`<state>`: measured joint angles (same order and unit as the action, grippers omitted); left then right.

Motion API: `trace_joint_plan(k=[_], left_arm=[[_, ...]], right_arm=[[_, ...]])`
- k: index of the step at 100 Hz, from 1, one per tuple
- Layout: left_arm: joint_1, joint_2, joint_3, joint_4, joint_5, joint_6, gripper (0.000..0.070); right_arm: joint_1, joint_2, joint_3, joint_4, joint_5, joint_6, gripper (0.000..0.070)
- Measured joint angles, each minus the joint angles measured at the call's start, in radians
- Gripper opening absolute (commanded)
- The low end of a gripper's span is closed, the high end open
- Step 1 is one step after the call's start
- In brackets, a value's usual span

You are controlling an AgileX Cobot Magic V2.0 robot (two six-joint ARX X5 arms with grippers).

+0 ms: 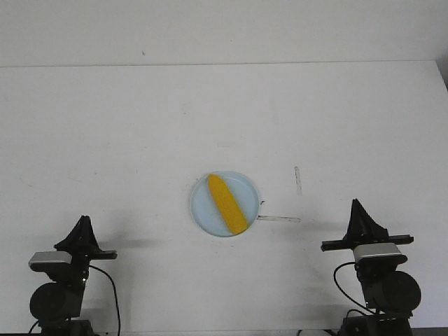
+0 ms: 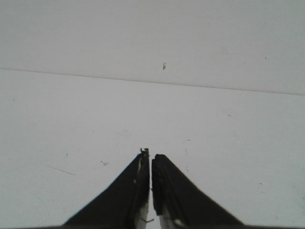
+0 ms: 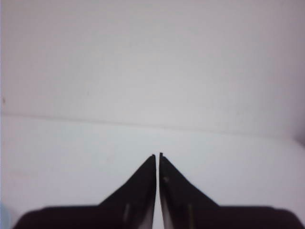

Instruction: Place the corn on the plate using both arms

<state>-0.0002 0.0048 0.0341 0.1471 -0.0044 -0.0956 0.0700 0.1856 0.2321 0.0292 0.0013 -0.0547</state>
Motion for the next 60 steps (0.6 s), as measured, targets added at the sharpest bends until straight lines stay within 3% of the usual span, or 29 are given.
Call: trace_joint_plan(k=[60], left_arm=[[0.0, 0.0, 0.0, 0.0, 0.0, 0.0, 0.0001]], right_arm=[[-0.054, -0.184, -0.216, 0.037, 0.024, 0.007, 0.0013]])
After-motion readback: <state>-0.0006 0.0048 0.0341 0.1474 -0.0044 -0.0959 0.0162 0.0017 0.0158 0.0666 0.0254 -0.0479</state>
